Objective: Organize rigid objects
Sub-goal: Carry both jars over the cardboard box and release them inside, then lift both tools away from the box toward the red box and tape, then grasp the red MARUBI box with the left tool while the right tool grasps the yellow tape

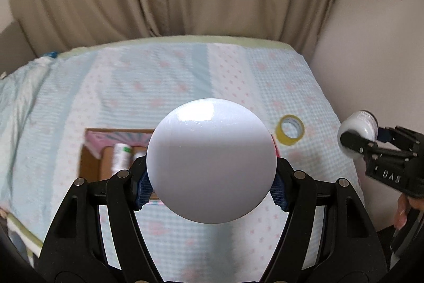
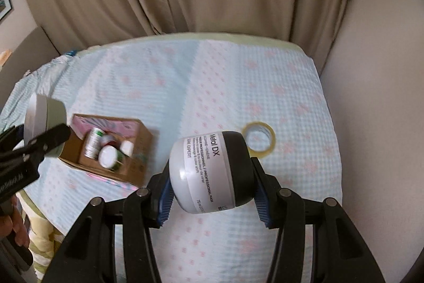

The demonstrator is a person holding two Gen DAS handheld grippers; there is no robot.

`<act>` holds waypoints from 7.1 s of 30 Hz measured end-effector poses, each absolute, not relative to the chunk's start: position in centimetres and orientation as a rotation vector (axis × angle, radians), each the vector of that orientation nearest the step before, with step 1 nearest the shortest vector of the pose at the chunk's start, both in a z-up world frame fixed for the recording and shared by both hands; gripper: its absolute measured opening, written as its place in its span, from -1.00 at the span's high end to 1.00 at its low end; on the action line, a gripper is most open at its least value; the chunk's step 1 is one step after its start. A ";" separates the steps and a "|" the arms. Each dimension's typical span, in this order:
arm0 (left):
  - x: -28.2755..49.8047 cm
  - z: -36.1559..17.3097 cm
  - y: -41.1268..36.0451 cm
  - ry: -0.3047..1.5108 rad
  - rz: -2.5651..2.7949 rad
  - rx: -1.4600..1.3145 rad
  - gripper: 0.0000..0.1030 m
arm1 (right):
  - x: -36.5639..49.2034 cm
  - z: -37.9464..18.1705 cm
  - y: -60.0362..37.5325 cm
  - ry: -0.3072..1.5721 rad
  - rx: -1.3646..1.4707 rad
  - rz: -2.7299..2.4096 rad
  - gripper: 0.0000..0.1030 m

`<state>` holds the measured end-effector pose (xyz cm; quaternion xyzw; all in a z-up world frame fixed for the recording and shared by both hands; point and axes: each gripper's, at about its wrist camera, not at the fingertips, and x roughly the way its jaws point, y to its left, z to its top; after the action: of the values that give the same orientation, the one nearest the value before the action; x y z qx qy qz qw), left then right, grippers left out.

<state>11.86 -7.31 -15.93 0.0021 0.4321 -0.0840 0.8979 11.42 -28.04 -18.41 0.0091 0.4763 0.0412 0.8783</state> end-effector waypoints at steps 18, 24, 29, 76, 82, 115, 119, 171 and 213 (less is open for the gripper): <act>14.9 -16.4 15.5 0.946 -0.244 0.024 -0.32 | 12.5 -16.5 -9.2 1.005 0.105 0.027 0.07; 16.7 -20.0 19.5 1.025 -0.270 0.025 -0.32 | 13.8 -18.7 -4.8 1.075 0.181 0.004 0.07; 18.1 -23.4 20.8 1.097 -0.286 0.022 -0.32 | 14.7 -20.8 -2.9 1.128 0.196 0.002 0.07; 24.8 -40.6 16.6 1.515 -0.339 0.211 -1.00 | 21.3 -40.6 -4.8 1.477 0.276 -0.168 -1.00; 24.0 -38.6 17.8 1.478 -0.309 0.201 -0.99 | 20.1 -39.5 -5.0 1.444 0.283 -0.157 -1.00; 14.3 -22.9 18.4 1.122 -0.231 0.081 -1.00 | 8.6 -19.9 -7.8 1.091 0.202 -0.177 -1.00; 13.2 -22.0 14.2 1.113 -0.293 0.085 -1.00 | 6.1 -17.8 -11.6 1.035 0.219 -0.247 -1.00; 22.5 -49.3 -31.6 1.201 -0.262 0.093 -0.52 | 24.2 -45.4 -42.5 1.016 -0.258 0.466 -1.00; 23.2 -34.4 -23.4 1.057 -0.185 -0.069 0.24 | 23.2 -32.5 -40.6 0.953 -0.071 0.257 -0.88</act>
<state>23.18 -23.38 -34.36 -0.0328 0.5035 -0.0879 0.8589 23.24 -40.64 -32.51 -0.0340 0.4573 0.1234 0.8801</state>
